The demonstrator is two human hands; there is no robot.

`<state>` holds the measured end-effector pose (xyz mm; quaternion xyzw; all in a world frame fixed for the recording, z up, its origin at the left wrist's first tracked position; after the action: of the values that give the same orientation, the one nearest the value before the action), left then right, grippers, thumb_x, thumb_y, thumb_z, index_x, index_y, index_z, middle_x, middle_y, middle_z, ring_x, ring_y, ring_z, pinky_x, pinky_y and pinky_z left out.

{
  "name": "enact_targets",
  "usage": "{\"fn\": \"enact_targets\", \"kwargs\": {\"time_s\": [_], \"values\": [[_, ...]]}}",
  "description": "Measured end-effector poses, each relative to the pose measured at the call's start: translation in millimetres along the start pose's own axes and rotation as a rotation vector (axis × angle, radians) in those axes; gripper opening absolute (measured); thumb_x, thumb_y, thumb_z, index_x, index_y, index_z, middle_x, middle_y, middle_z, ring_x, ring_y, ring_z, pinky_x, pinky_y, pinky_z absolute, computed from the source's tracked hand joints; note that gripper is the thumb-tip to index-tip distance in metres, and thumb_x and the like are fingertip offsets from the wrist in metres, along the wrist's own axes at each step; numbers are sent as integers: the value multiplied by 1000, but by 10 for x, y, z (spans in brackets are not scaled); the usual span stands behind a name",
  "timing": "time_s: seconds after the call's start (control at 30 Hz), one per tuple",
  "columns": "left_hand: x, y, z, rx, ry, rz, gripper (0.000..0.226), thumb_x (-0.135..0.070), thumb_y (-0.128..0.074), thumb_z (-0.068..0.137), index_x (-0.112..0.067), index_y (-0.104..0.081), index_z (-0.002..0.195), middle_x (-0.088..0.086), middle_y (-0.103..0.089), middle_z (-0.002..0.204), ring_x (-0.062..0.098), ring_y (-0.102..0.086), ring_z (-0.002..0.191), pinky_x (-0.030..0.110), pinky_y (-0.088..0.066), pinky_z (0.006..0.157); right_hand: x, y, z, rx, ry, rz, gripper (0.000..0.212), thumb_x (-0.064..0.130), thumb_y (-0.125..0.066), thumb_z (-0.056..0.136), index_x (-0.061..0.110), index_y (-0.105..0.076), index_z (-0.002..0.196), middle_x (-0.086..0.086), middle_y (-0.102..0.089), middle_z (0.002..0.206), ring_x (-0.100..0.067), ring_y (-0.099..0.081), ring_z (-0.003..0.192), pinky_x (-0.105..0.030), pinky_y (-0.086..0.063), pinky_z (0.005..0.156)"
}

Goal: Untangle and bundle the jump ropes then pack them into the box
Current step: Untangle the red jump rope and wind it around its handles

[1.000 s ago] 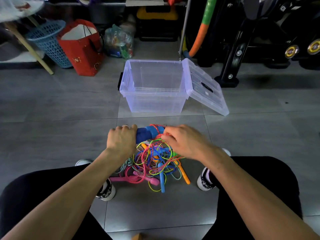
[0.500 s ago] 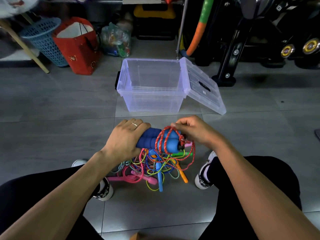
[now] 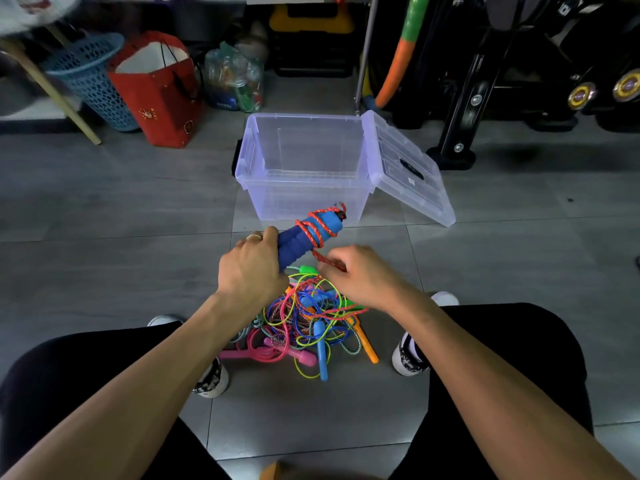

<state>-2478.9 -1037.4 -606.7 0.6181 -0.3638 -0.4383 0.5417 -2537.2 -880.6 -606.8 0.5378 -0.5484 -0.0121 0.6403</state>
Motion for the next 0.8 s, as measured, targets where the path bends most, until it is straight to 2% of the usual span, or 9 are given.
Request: {"fn": "enact_targets", "kwargs": {"time_s": [0.1,0.2,0.27,0.4,0.47,0.53,0.63,0.73,0.8], "values": [[-36,-90,21,59,-53,236,44,-22,-64,77,-15,-46,117,6,-59,111,28,-60,101,36,-45,78,29,86,-12,-4,53,-86,29,28,-53,95,8,-60,74,-1,-56,58,-20,-55,52,-36,-47,54],[-85,-138,28,61,-112,361,42,-21,-62,81,-17,-45,119,6,-57,115,26,-57,106,36,-43,84,56,215,-45,3,40,-96,25,32,-60,91,13,-63,75,3,-56,56,-21,-64,57,-39,-55,55],[-104,-165,23,78,-154,410,42,-21,-63,82,-18,-46,120,5,-57,116,26,-56,107,36,-43,86,79,298,-65,10,19,-102,22,33,-64,86,16,-62,72,4,-54,54,-19,-65,58,-36,-52,54],[-100,-214,-11,123,-297,430,44,-21,-64,82,-20,-46,122,3,-58,115,24,-57,106,35,-42,86,98,447,-79,14,44,-82,18,29,-68,82,25,-59,67,10,-54,55,-4,-48,50,-28,-42,55],[-137,-218,-45,67,-476,368,45,-20,-72,71,-19,-53,113,2,-61,101,26,-61,93,35,-44,77,69,530,-54,-11,63,3,16,29,-69,85,23,-62,72,10,-57,59,-1,-47,53,-24,-40,56],[-181,-220,-89,12,-634,322,53,-17,-82,48,-17,-62,97,3,-62,81,27,-62,71,33,-46,62,17,601,-16,-63,75,98,15,28,-69,87,16,-67,78,4,-59,65,-5,-48,58,-25,-41,58],[-236,-124,-148,-124,-758,200,69,-17,-80,38,-16,-57,103,4,-60,82,30,-59,69,35,-47,60,-95,570,77,-97,79,176,12,23,-69,88,15,-69,80,3,-60,68,-4,-49,61,-24,-40,62],[-225,153,-182,-267,-708,53,65,-18,-68,46,-15,-51,108,6,-61,87,31,-60,74,38,-49,63,-246,379,145,49,14,360,10,21,-70,88,23,-69,78,7,-64,72,-4,-55,68,-28,-44,69],[-144,303,-177,-311,-567,-96,52,-26,-50,56,-14,-54,106,6,-62,86,32,-59,74,37,-48,62,-318,219,140,157,-55,581,3,15,-69,83,13,-71,83,0,-62,72,-10,-53,66,-29,-43,65]]}}
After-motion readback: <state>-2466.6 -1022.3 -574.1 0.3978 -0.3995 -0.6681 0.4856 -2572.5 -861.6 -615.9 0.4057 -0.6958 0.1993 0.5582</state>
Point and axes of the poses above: each hand's wrist, its own z-axis towards the middle knuckle, its own y-axis out of the back of the hand, x = y × z, the point moved 5 cm from there along z, towards the middle knuckle
